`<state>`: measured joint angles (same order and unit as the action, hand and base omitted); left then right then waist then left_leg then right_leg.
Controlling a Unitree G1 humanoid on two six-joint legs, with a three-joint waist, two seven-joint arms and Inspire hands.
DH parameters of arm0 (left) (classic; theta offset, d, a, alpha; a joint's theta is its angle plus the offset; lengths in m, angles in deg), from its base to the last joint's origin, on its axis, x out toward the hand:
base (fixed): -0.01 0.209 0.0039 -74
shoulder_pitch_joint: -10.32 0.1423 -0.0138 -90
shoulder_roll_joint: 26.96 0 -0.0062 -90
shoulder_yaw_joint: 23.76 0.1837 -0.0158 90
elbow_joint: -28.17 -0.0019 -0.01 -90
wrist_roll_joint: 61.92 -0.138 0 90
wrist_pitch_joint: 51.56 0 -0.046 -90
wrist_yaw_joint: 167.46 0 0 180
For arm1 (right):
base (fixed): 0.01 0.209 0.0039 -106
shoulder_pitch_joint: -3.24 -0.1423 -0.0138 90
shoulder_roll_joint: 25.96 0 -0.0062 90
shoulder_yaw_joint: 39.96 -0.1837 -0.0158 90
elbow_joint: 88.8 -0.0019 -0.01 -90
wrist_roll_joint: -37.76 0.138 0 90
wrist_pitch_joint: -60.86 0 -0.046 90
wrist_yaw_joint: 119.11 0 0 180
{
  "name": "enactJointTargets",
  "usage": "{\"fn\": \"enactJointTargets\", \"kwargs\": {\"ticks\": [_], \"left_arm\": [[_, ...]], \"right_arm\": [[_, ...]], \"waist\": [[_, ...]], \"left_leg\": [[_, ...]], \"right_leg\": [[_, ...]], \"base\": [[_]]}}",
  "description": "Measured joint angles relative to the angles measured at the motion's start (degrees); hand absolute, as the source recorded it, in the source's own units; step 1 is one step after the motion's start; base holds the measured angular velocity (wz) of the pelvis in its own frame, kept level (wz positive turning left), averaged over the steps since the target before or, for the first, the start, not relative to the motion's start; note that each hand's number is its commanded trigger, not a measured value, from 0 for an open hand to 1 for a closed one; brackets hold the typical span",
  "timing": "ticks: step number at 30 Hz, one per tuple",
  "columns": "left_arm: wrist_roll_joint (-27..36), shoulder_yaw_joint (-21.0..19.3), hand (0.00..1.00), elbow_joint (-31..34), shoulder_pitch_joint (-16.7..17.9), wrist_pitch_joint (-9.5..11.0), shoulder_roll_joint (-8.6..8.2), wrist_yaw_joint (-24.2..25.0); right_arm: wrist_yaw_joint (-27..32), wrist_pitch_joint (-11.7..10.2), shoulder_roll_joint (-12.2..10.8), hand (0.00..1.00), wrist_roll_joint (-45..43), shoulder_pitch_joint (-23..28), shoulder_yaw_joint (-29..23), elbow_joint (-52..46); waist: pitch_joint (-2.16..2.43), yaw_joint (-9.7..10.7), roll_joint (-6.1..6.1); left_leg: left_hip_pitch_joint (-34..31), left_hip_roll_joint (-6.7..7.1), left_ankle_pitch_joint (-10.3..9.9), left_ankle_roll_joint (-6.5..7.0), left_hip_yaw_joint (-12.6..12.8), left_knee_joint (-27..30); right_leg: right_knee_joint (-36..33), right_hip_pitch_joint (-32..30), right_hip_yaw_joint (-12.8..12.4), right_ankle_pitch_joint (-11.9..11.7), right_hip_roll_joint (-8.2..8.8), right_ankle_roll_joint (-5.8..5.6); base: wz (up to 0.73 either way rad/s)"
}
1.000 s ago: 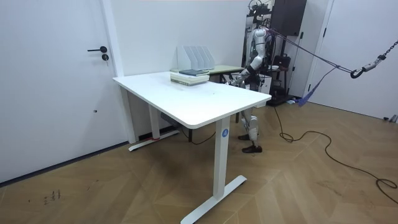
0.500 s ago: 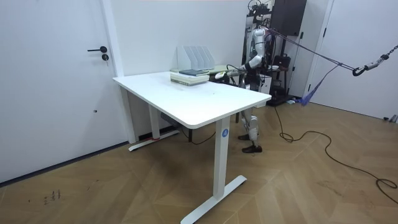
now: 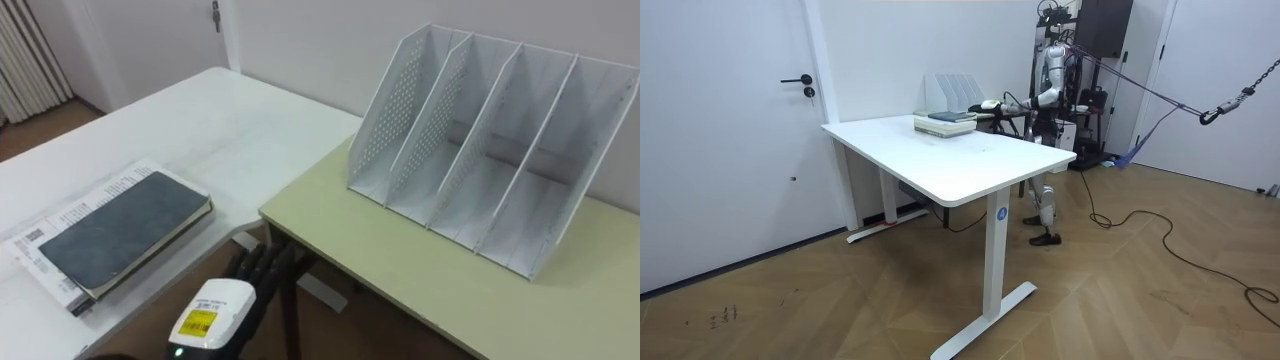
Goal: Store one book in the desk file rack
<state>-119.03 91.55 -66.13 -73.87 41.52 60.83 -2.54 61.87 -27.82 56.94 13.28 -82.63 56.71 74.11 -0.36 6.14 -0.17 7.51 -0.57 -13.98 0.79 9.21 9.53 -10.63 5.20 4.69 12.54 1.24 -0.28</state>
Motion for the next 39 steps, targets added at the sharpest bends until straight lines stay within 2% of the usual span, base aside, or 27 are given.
{"fn": "enactJointTargets", "kwargs": {"ticks": [4, 8, 9, 14, 19, 21, 22, 24, 27, 34, 39], "left_arm": [[-1.03, -1.18, 0.0, 0.03, 0.01, 0.01, 0.55, -1.12], [-1.21, -2.89, 0.0, -0.04, 0.02, 0.0, 0.87, -4.13], [-1.42, -3.54, 0.0, -0.06, 0.07, 0.01, 1.0, -4.75], [-2.2, -7.04, 0.0, -0.04, 0.11, -0.01, 0.98, -8.04], [-2.23, -9.58, 0.0, -0.05, 0.55, 0.0, 0.96, -10.08], [-2.21, -11.55, 0.0, -0.05, 0.58, -0.17, 0.94, -10.98], [-2.2, -12.22, 0.0, -0.05, 0.58, -0.25, 0.94, -11.14], [-2.13, -14.99, 0.0, -0.05, 0.58, -0.59, 0.96, -11.73], [-2.09, -17.07, 0.0, -0.08, 0.58, -1.28, 0.96, -12.76], [-2.07, -17.42, 0.0, -0.12, 0.57, -1.83, 0.92, -13.48], [-2.04, -17.43, 0.0, -0.17, 0.54, -3.01, 0.91, -13.48]], "right_arm": [[-0.01, 0.0, -0.02, 0.0, 0.0, 0.2, -0.04, -0.09], [-0.44, 0.22, 0.18, 0.0, 1.81, 0.33, -0.03, 0.2], [-0.59, 0.38, 0.29, 0.0, 1.83, 0.35, -0.1, 0.36], [-1.31, 0.89, 0.35, 0.0, 2.26, 0.42, -0.32, 0.98], [-2.14, 1.43, 0.6, 0.0, 3.87, 0.73, -0.16, 1.38], [-2.69, 2.06, 0.72, 0.0, 3.74, 1.2, -0.17, 1.01], [-2.85, 2.22, 0.73, 0.0, 3.76, 1.3, -0.21, 0.87], [-3.04, 2.43, 0.85, 0.0, 3.98, 1.52, -0.67, 0.86], [-3.04, 2.48, 1.13, 0.0, 4.35, 1.6, -0.66, 0.9], [-3.02, 2.52, 1.32, 0.0, 4.83, 1.67, -0.64, 0.88], [-2.98, 2.55, 2.16, 0.0, 5.68, 1.77, -0.63, 0.84]], "waist": [[0.18, -0.07, -0.54], [0.08, -0.12, -0.75], [0.23, -0.13, -1.06], [0.07, -0.29, -1.22], [0.19, -1.58, -1.52], [0.23, -2.1, -1.56], [0.44, -2.12, -1.88], [0.53, -2.12, -2.02], [0.57, -2.08, -2.21], [0.55, -2.03, -2.96], [0.5, -1.75, -3.52]], "left_leg": [[-0.03, -0.21, 0.01, -0.02, 0.02, 0.01], [-0.01, -0.33, 0.07, -0.11, -0.01, 0.05], [0.01, -0.35, 0.07, -0.12, -0.05, 0.08], [0.25, -0.42, 0.12, -0.2, 0.03, 0.07], [0.68, -0.42, 0.13, -0.22, 0.41, -0.04], [0.69, -0.39, 0.13, -0.22, 0.48, -0.04], [0.68, -0.39, 0.13, -0.21, 0.47, -0.04], [0.7, -0.38, 0.13, -0.21, 0.39, -0.04], [0.74, -0.39, 0.13, -0.21, 0.39, -0.04], [0.93, -0.4, 0.13, -0.21, 0.4, -0.04], [1.05, -0.39, 0.13, -0.21, 0.39, -0.04]], "right_leg": [[0.03, -0.01, -0.07, -0.17, -0.26, 0.17], [-0.02, 0.01, -0.04, -0.3, -0.34, 0.29], [0.0, 0.06, -0.02, -0.31, -0.34, 0.29], [0.11, 0.35, -0.08, -0.43, -0.41, 0.32], [0.13, 0.45, -0.55, -0.44, -0.5, 0.32], [0.23, 0.36, -0.68, -0.45, -0.5, 0.32], [0.24, 0.38, -0.69, -0.46, -0.49, 0.31], [0.11, 0.43, -0.71, -0.48, -0.48, 0.28], [0.05, 0.46, -0.7, -0.48, -0.47, 0.28], [-0.02, 0.63, -0.72, -0.5, -0.48, 0.29], [-0.12, 0.63, -0.89, -0.51, -0.48, 0.29]], "base": [[0.0], [0.0], [0.0], [0.0], [-0.05], [-0.02], [0.0], [0.0], [0.0], [0.0], [0.0]]}}
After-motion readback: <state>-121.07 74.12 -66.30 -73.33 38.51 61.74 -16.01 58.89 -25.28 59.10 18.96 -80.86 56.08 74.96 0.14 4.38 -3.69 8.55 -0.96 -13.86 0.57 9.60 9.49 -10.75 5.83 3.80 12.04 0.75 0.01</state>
